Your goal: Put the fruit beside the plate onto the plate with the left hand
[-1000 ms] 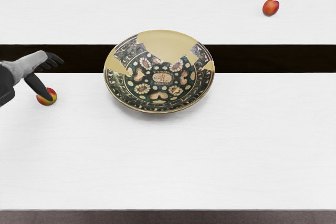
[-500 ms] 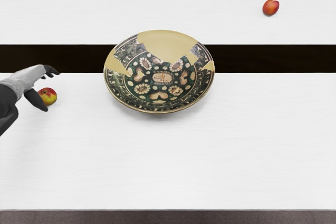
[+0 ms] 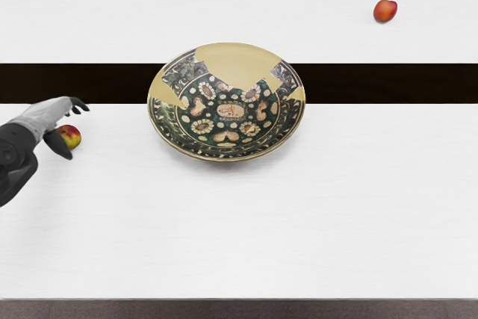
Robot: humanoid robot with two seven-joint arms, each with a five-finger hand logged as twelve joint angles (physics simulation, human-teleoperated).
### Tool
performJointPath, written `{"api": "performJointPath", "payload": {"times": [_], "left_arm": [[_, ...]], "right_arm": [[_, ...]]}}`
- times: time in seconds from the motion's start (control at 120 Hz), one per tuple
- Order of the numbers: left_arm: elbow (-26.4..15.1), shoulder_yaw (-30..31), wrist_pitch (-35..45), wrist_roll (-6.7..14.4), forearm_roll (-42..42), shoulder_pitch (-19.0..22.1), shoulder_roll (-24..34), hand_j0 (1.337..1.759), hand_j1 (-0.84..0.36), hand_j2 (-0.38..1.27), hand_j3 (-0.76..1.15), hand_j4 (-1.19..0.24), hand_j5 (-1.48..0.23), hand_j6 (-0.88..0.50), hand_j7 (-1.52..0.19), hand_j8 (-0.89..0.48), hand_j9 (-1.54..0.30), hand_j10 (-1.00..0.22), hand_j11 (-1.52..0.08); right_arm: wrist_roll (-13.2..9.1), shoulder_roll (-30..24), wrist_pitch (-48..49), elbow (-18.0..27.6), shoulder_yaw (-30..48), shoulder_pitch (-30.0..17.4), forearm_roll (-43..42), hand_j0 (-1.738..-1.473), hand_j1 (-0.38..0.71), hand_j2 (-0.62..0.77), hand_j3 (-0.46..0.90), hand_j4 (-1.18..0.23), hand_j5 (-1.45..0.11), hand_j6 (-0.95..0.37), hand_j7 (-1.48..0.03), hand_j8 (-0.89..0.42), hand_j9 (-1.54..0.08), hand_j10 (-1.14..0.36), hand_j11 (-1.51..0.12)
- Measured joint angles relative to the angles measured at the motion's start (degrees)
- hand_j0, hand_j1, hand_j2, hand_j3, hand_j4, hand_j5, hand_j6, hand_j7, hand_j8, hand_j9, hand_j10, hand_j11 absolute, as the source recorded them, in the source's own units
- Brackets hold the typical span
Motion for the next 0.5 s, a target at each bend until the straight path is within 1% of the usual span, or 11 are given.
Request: {"api": "performJointPath", "payload": {"times": [0.175, 0.5], "left_arm": [[0.50, 0.02, 0.03, -0.01, -0.01, 0.41, 0.04, 1.658, -0.05, 0.07, 0.00, -0.34, -0.44, -0.34, -0.44, -0.34, -0.44, -0.34, -0.44], [1.45, 0.07, -0.01, -0.01, -0.01, 1.16, -0.33, 1.658, -0.15, 0.09, 0.00, -0.42, -0.54, -0.42, -0.54, -0.42, -0.54, -0.42, -0.54]], "right_arm": [[0.00, 0.00, 0.00, 0.00, 0.00, 0.00, 0.00, -1.658, -0.31, -0.01, 0.00, -0.03, -0.04, -0.03, -0.04, -0.03, -0.04, -0.03, -0.04], [0.00, 0.00, 0.00, 0.01, 0.00, 0.00, 0.01, -1.658, -0.31, -0.01, 0.00, -0.03, -0.04, -0.03, -0.04, -0.03, -0.04, -0.03, -0.04]]}}
